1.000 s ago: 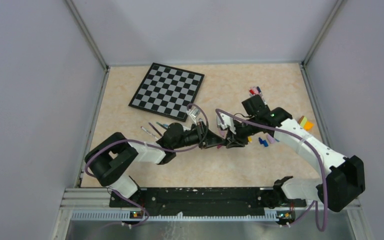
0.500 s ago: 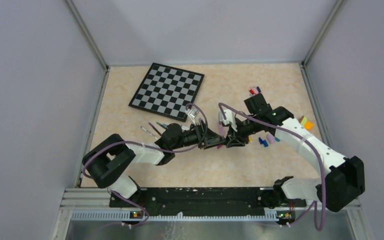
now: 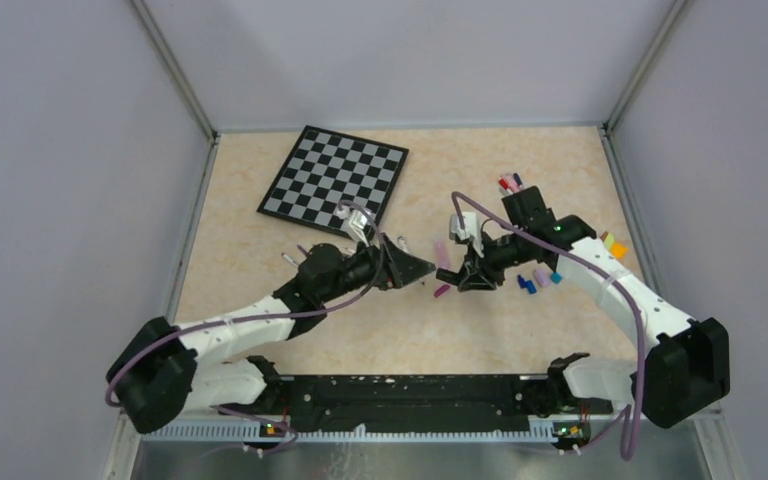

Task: Open the pen caps
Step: Place the pen at the center of the board.

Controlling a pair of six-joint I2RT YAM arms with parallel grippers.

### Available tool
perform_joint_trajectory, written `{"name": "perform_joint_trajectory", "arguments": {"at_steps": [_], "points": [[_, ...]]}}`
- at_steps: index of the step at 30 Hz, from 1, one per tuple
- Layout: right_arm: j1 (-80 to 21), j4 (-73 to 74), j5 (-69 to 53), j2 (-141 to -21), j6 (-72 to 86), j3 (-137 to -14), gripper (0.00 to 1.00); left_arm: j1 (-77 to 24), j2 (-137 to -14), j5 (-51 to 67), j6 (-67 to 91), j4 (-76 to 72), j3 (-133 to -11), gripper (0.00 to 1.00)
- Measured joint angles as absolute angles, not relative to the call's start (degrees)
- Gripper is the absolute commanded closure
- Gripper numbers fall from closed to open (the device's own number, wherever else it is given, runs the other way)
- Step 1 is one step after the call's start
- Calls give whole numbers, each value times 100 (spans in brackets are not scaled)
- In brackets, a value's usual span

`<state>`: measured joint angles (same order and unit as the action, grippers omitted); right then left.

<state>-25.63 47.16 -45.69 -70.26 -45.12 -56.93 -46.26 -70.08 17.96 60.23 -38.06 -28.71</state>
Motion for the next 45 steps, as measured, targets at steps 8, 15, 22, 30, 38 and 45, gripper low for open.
{"name": "perform_joint_trajectory", "arguments": {"at_steps": [8, 15, 22, 30, 38, 45], "points": [[-2067, 3736, -4672, -7011, -3361, -5186, 100, -4462, -4989, 403, 5019, -2486, -2480, 1], [-1916, 2541, -4316, -7336, -1892, -4971, 100, -4364, -3793, -462, 4648, -1702, -2051, 1], [-1903, 1372, -3188, -8053, -257, -4912, 100, -4353, -3583, -797, 4523, -1310, -1881, 1], [-1898, 825, -1931, -8873, 746, -4917, 100, -4316, -3588, -939, 4421, -1177, -1861, 1], [-1898, 768, -1476, -9472, 982, -5192, 97, -4292, -3575, -1057, 4348, -1157, -1850, 1], [-1900, 794, -1376, -9813, 1020, -5500, 75, -4276, -3573, -1122, 4331, -1131, -1839, 1]]}}
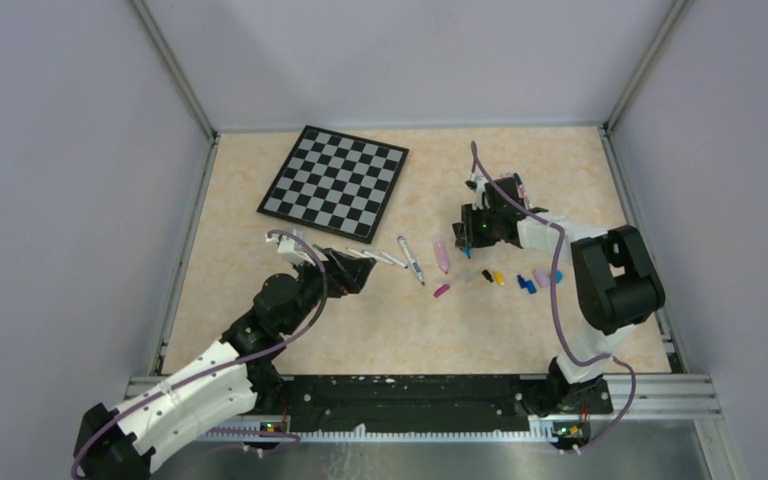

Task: Open the pen caps
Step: Place the pen at the center of the board.

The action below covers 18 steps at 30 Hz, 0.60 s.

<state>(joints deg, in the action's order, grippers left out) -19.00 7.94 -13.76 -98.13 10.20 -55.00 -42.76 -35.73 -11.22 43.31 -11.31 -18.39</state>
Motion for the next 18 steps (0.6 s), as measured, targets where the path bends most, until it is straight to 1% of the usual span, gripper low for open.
{"name": "perform_joint_trajectory", "arguments": {"at_steps": [10, 18], "points": [[-1911, 904, -1315, -9854, 961, -5527, 55, -4268, -3570, -1140, 4331, -1033, -1839, 1], [-1909, 989, -1310, -9607, 790, -5524, 52, -4261, -3470, -1122, 4333, -958, -1839, 1]]}}
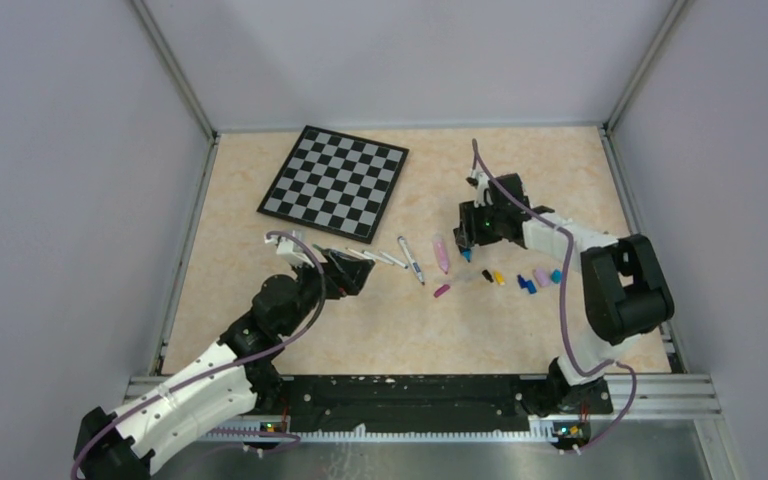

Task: Open the pen caps
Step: Place the pen at the center of the board, then pick up the pen from the center of the board.

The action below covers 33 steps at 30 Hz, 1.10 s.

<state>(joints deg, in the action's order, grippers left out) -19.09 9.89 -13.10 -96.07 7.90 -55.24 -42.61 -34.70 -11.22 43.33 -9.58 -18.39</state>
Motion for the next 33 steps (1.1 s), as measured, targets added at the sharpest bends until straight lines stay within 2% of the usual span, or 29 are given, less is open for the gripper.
{"name": "perform_joint_trajectory", "arguments": {"at_steps": [8, 16, 21, 30, 31, 33], "points": [[-1503, 1033, -1485, -8746, 268, -5500, 53, -4261, -3315, -1090, 4338, -878, -1841, 1], [191, 1365, -2980, -8320, -947, -5380, 53, -4250, -3369, -856, 4362, -884, -1839, 1], [650, 2143, -3483, -8921, -1780, -6165, 53, -4246, -3374, -672, 4357, -882, -1839, 1], [690, 2971, -3498, -10193, -2676, -7577, 54, -4246, -3485, -429, 4355, -902, -1839, 1], [690, 3033, -3461, -10307, -2727, -7686, 55, -4246, -3520, -416, 4353, -902, -1839, 1], [690, 3135, -3361, -10547, -2803, -7931, 64, -4246, -3597, -405, 4342, -906, -1839, 1]]}}
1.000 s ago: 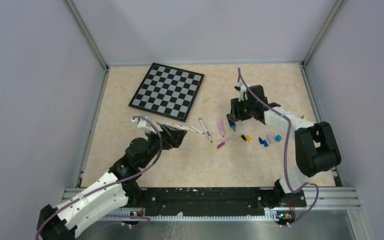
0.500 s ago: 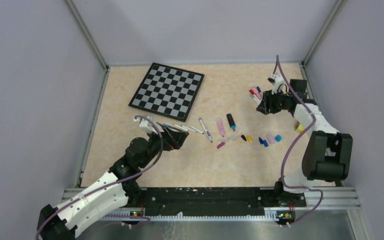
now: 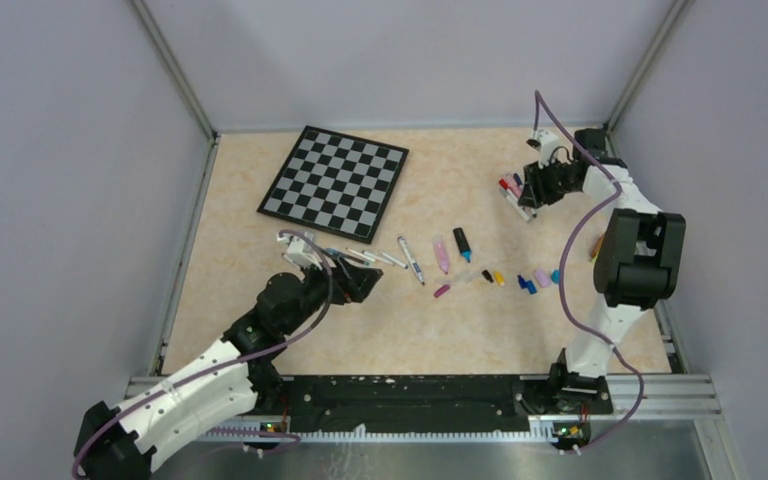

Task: Open the pen caps
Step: Pick up the pen from the center of the board.

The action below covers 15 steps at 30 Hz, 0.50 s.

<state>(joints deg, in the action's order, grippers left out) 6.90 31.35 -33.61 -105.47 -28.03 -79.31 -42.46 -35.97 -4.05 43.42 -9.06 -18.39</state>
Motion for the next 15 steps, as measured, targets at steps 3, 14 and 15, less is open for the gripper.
{"name": "perform_joint_trajectory", "arguments": {"at_steps": [3, 14, 15], "points": [[690, 3247, -3114, -10879, -2845, -8285, 72, -4244, -3734, -401, 4331, -947, -1839, 1], [687, 3437, -2353, -11911, -2742, -9207, 76, -4233, -4053, -388, 4300, -1035, -1839, 1], [687, 3450, -2314, -11961, -2740, -9242, 75, -4228, -4066, -390, 4294, -1035, -1839, 1]]}}
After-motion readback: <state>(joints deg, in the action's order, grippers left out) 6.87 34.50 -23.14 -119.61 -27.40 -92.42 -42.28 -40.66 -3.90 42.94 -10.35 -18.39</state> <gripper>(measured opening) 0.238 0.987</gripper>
